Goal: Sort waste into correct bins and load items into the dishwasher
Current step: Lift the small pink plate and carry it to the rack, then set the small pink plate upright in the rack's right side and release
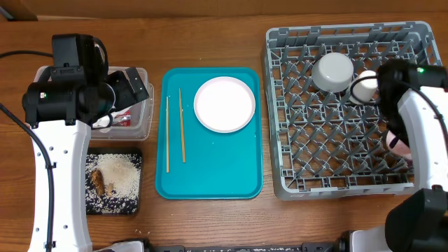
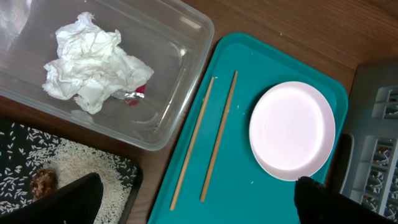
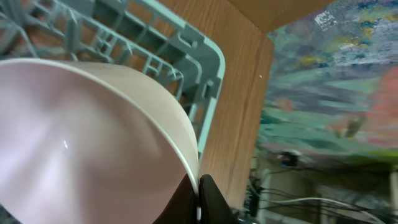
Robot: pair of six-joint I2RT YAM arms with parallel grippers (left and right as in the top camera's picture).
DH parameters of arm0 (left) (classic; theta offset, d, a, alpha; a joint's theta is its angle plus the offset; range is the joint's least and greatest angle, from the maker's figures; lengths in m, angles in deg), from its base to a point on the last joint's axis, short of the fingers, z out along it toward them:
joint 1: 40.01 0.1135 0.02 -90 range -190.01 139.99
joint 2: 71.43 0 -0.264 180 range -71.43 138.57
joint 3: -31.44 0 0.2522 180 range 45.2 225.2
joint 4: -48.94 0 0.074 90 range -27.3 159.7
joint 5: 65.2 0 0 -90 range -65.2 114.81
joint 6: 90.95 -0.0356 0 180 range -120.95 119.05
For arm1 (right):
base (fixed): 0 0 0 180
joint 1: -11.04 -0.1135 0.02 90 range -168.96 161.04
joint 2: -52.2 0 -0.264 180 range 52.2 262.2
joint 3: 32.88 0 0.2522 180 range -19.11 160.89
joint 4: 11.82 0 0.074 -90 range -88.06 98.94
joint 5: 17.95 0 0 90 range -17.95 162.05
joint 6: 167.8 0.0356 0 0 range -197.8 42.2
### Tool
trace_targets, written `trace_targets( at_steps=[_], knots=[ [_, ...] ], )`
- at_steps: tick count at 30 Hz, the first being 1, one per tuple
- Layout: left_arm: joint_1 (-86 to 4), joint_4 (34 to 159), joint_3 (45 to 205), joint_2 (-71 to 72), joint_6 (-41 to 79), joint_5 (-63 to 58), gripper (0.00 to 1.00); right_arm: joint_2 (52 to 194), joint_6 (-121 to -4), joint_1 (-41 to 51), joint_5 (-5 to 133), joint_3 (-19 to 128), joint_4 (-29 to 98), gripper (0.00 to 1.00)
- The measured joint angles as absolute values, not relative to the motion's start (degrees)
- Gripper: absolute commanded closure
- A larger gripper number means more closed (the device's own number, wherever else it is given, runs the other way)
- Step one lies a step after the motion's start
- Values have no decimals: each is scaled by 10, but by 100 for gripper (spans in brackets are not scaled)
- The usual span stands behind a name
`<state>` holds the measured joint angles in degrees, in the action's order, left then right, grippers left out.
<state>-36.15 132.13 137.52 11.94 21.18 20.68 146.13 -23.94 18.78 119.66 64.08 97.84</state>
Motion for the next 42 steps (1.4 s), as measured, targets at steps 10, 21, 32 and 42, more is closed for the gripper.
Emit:
trace_targets(
  at_steps=[10, 21, 32, 42],
  knots=[
    [-361, 1321, 1375, 119, 212, 207, 0, 1485, -238, 150, 1205, 600, 965, 96],
    [-361, 1321, 1375, 119, 212, 207, 0, 1497, -237, 89, 1244, 600, 971, 96],
    [-361, 1321, 1375, 119, 212, 207, 0, 1499, -242, 87, 1239, 600, 971, 79],
    [-361, 1321, 1375, 120, 212, 207, 0, 1502, -245, 87, 1231, 600, 969, 56]
  ],
)
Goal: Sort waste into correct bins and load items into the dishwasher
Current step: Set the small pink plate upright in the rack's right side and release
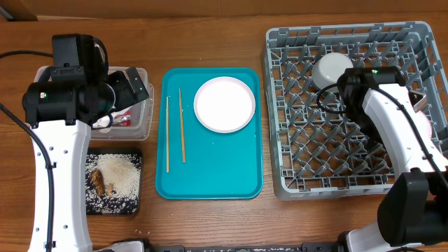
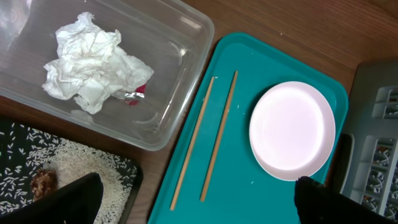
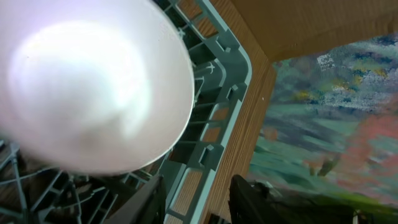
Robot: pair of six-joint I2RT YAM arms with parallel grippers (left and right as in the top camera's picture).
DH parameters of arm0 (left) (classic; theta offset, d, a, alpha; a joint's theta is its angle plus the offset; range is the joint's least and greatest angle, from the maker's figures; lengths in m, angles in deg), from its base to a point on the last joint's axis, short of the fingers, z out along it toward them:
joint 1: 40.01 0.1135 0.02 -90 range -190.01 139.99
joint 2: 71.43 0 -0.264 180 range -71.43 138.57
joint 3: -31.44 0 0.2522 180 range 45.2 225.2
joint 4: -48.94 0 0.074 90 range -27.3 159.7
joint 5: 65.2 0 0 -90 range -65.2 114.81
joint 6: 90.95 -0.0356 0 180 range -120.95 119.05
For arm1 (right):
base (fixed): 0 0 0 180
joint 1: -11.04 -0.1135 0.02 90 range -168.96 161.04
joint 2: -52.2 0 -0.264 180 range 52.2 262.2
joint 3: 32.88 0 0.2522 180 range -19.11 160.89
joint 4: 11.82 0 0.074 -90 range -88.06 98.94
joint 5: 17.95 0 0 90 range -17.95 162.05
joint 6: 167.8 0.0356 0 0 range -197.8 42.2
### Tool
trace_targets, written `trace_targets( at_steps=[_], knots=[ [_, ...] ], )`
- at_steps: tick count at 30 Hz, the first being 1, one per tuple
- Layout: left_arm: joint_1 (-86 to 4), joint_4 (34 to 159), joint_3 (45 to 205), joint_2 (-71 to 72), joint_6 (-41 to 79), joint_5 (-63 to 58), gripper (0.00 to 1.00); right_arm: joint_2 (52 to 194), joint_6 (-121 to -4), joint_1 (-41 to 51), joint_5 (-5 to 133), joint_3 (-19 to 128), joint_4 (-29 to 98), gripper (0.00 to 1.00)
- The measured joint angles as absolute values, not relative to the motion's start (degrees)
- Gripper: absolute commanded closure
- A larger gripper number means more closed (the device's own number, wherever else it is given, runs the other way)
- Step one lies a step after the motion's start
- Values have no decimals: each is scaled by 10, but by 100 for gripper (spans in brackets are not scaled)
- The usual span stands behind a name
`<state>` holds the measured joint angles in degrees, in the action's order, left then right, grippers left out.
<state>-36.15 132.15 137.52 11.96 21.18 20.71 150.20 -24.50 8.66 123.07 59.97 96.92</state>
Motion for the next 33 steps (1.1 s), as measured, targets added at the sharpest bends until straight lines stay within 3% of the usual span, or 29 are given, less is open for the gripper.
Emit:
trace_targets(
  at_steps=[2, 6, 19, 24, 33],
  knots=[
    [-361, 1321, 1375, 120, 212, 207, 0, 1502, -245, 86, 1231, 600, 969, 43],
    [-361, 1321, 1375, 119, 212, 207, 0, 1502, -251, 77, 1230, 600, 955, 37],
    [-361, 1321, 1375, 119, 212, 207, 0, 1505, -366, 110, 1161, 728, 856, 41],
    [-361, 1321, 1375, 119, 212, 207, 0, 1505, -442, 183, 1056, 734, 796, 37],
    [-361, 1321, 1375, 119, 212, 207, 0, 1505, -543, 408, 807, 734, 796, 33]
  ],
)
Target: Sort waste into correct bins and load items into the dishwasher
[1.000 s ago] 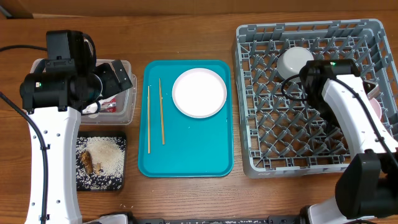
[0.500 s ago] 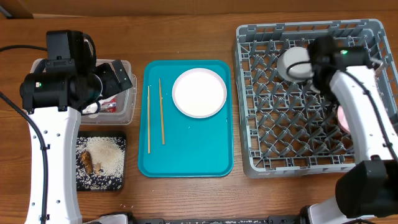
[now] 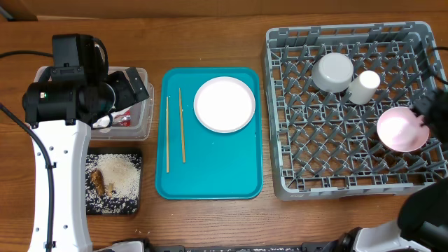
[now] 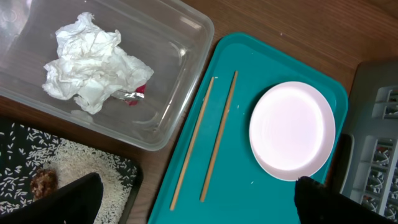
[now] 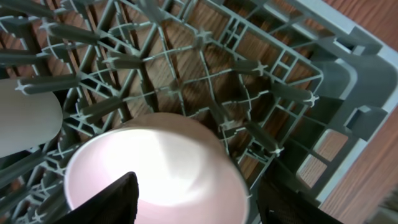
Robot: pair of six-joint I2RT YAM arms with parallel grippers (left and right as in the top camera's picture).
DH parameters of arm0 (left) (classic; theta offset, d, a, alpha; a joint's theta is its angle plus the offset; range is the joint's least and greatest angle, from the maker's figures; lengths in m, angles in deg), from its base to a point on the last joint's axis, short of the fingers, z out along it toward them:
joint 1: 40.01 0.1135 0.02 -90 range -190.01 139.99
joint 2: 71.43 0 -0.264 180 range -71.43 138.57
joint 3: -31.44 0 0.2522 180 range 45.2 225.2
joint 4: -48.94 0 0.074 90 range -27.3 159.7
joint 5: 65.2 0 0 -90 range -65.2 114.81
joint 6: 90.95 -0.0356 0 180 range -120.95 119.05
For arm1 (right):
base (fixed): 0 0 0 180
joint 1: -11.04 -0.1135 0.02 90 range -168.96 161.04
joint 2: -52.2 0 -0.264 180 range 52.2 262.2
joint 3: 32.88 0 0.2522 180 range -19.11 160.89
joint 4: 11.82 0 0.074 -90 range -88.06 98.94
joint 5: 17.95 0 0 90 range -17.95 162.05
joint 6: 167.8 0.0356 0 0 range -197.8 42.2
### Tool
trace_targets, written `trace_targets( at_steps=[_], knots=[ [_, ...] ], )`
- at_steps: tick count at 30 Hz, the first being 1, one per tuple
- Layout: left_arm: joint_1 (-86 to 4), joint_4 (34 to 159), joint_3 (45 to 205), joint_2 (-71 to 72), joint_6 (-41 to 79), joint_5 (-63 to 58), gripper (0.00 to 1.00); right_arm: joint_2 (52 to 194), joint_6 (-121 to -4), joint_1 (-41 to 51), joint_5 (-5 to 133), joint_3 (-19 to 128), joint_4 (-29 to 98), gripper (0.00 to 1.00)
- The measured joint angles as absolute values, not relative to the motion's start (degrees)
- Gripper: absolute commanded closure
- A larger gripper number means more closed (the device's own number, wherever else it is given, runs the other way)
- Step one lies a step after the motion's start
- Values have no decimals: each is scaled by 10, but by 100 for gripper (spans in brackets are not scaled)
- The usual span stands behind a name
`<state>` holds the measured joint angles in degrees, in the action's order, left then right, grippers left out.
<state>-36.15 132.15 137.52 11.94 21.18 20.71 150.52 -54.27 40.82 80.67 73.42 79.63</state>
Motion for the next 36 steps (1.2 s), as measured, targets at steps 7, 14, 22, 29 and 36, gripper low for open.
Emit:
trace_targets(
  at_steps=[7, 14, 22, 29, 36],
  knots=[
    [-361, 1321, 1375, 119, 212, 207, 0, 1505, -591, 451, 729, 734, 811, 66],
    [-361, 1321, 1375, 119, 212, 207, 0, 1505, -591, 452, 718, 730, 831, 66],
    [-361, 1321, 1375, 119, 212, 207, 0, 1505, -581, 452, 734, 719, 836, 59],
    [-361, 1321, 1375, 119, 212, 207, 0, 1505, -568, 452, 756, 712, 840, 60],
    [-361, 1321, 1375, 119, 212, 207, 0, 1505, -562, 452, 760, 712, 848, 61]
  ],
)
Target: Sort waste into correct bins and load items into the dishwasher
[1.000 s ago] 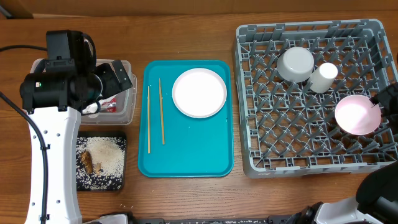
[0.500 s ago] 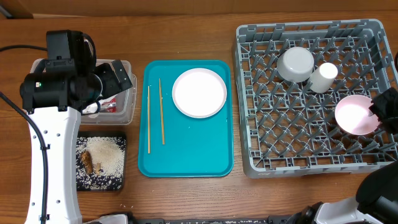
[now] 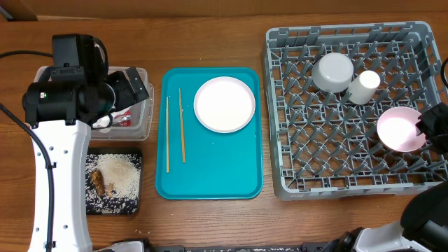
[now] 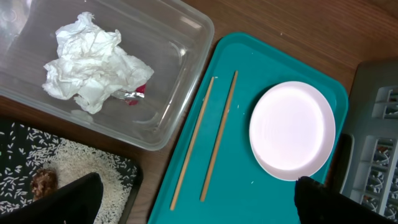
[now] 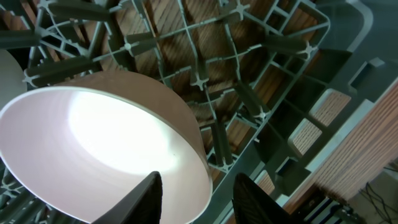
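A pink bowl point(image 3: 399, 131) sits open side up in the grey dish rack point(image 3: 336, 164), near its right side. My right gripper point(image 5: 198, 186) is open at the bowl's right rim, one finger inside the pink bowl point(image 5: 99, 143) and one outside. A white plate point(image 3: 224, 104) and two wooden chopsticks point(image 3: 182, 126) lie on the teal tray point(image 3: 210, 178). My left gripper point(image 4: 202, 205) hangs open and empty high over the tray's left edge and the bins.
A white bowl point(image 3: 332, 71) and a white cup point(image 3: 364, 87) lie upside down at the back of the rack. A clear bin point(image 4: 155, 118) holds crumpled tissue point(image 4: 93, 65). A black tray point(image 3: 112, 183) of rice and food scraps stands at the front left.
My right gripper's fingers stand closer together and closer to the pink bowl's right rim. The bowl rests in the same place in the rack. The left arm has not moved.
My right gripper was shut on the pink bowl's rim at the right of the rack. Then its fingers were apart with the bowl close in front. Then the bowl sat in the rack with the gripper wide open above. Now it stands open at the rim.
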Robot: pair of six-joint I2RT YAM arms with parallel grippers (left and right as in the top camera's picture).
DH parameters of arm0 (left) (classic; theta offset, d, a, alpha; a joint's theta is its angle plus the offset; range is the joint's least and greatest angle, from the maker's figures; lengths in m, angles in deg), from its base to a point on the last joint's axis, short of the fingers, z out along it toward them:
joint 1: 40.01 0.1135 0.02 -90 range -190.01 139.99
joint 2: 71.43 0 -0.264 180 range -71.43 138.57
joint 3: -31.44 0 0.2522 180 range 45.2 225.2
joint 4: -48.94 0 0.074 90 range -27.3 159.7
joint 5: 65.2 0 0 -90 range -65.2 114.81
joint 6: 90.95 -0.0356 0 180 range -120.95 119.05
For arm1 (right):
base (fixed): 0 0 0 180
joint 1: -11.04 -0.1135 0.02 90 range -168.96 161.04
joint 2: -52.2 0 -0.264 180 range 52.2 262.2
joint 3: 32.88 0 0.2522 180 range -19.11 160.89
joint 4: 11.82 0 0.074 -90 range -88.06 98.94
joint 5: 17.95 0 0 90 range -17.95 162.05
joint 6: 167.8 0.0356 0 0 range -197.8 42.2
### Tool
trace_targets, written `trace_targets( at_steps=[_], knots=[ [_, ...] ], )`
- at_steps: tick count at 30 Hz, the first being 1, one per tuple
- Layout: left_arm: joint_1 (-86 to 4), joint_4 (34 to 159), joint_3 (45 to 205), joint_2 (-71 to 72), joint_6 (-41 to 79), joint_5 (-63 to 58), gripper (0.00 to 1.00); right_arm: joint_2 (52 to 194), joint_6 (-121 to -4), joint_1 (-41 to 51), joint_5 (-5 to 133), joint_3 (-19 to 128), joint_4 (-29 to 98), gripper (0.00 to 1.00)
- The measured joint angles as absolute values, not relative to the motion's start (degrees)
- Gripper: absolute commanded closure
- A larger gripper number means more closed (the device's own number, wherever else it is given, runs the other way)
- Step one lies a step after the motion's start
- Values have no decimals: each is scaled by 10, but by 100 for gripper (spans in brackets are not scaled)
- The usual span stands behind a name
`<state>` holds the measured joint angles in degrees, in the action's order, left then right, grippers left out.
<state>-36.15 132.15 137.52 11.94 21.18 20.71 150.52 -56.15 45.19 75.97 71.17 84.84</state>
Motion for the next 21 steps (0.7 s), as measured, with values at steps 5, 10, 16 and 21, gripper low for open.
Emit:
trace_targets(
  at_steps=[5, 10, 16, 21],
  knots=[
    [-361, 1321, 1375, 119, 212, 207, 0, 1505, -555, 452, 761, 703, 848, 62],
    [-361, 1321, 1375, 119, 212, 207, 0, 1505, -553, 452, 761, 663, 826, 66],
    [-361, 1321, 1375, 119, 212, 207, 0, 1505, -553, 452, 761, 656, 811, 69],
    [-361, 1321, 1375, 119, 212, 207, 0, 1505, -551, 452, 765, 656, 804, 81]
  ],
)
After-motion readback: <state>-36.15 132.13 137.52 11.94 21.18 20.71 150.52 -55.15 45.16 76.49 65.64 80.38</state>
